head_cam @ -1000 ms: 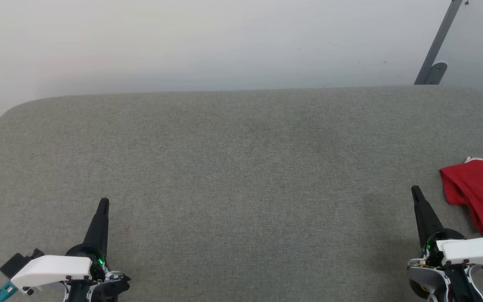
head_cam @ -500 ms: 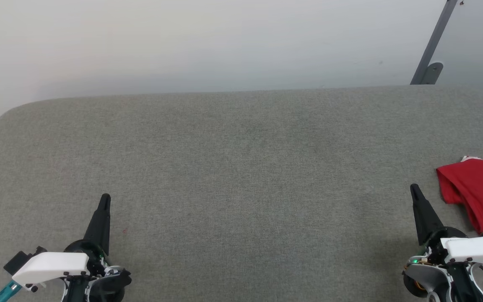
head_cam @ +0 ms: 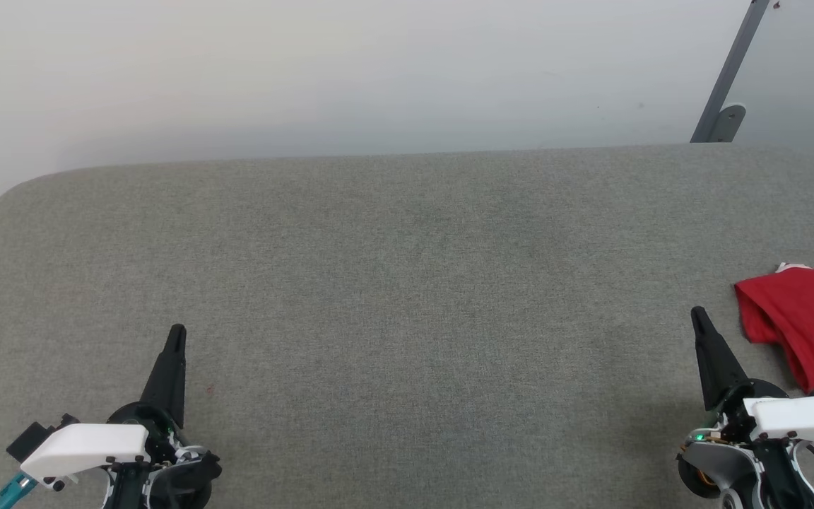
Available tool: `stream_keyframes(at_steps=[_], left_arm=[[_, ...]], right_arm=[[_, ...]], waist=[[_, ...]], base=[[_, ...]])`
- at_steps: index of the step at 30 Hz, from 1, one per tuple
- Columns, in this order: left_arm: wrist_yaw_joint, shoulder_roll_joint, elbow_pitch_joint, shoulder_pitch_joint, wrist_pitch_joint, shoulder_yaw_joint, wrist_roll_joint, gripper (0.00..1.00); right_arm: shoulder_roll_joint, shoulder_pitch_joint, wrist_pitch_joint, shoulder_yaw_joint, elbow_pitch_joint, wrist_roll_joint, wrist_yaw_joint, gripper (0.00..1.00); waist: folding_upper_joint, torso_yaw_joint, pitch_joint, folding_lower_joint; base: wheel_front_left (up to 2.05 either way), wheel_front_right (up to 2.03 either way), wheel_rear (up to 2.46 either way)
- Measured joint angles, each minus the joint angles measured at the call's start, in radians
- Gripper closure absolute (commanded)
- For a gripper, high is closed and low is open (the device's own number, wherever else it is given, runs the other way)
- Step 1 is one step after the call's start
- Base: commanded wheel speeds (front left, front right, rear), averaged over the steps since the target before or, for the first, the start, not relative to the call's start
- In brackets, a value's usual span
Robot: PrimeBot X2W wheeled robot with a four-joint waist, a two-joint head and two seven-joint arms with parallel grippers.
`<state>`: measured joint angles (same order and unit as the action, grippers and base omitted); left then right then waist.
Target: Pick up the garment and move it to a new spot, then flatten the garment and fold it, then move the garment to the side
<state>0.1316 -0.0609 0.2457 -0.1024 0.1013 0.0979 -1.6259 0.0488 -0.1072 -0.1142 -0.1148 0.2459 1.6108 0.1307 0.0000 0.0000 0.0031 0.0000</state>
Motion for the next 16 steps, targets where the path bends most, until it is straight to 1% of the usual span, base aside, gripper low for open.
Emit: stream_keyframes(at_steps=[16], left_arm=[[0.0, 0.002, 0.0, 0.0, 0.004, 0.003, 0.001, 1.0]], right_arm=[[0.0, 0.0, 0.0, 0.0, 0.0, 0.0, 0.0, 1.0]], waist=[[0.0, 0.0, 0.0, 0.0]], base=[[0.0, 0.0, 0.0]])
